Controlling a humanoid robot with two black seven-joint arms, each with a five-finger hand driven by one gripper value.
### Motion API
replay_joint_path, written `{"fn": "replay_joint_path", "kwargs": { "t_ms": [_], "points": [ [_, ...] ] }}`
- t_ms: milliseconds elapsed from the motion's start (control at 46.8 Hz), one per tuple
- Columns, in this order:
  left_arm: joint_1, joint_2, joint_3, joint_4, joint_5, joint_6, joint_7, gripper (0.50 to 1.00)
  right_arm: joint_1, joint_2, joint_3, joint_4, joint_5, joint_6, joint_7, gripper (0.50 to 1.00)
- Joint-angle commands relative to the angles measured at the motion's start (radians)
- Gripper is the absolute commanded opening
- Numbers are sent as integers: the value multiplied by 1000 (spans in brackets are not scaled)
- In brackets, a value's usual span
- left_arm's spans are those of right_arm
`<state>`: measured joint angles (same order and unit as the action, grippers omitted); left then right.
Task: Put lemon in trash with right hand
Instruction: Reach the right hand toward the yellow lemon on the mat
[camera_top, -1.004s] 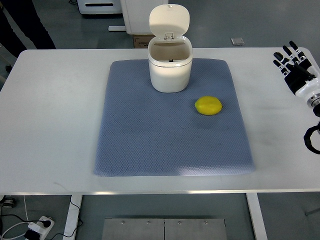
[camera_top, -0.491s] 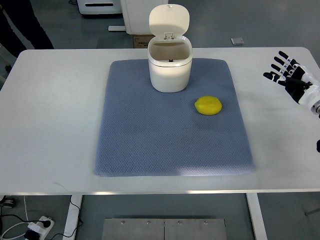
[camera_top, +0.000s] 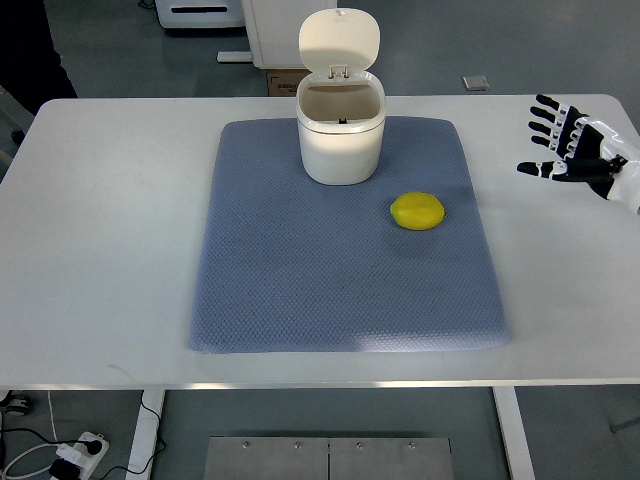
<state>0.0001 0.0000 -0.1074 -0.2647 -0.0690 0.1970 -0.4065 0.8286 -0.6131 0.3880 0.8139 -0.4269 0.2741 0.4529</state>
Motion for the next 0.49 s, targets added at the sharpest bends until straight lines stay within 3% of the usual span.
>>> {"fn": "replay_joint_path", "kwargs": {
  "t_ms": [0, 214, 278, 470],
  "points": [
    [0, 0, 0, 1, 0, 1, 0, 1000, 17, 7, -44, 19, -61, -70, 1, 991],
    [0, 0, 0, 1, 0, 1, 0, 1000, 139, 15, -277, 119, -124, -288, 27, 973],
    [0, 0, 0, 1, 0, 1, 0, 1000, 188, 18, -363, 140, -125, -320, 32, 947],
    [0, 0, 0, 1, 0, 1, 0, 1000, 270, 44, -488, 175, -125, -346, 36, 935]
  ]
}}
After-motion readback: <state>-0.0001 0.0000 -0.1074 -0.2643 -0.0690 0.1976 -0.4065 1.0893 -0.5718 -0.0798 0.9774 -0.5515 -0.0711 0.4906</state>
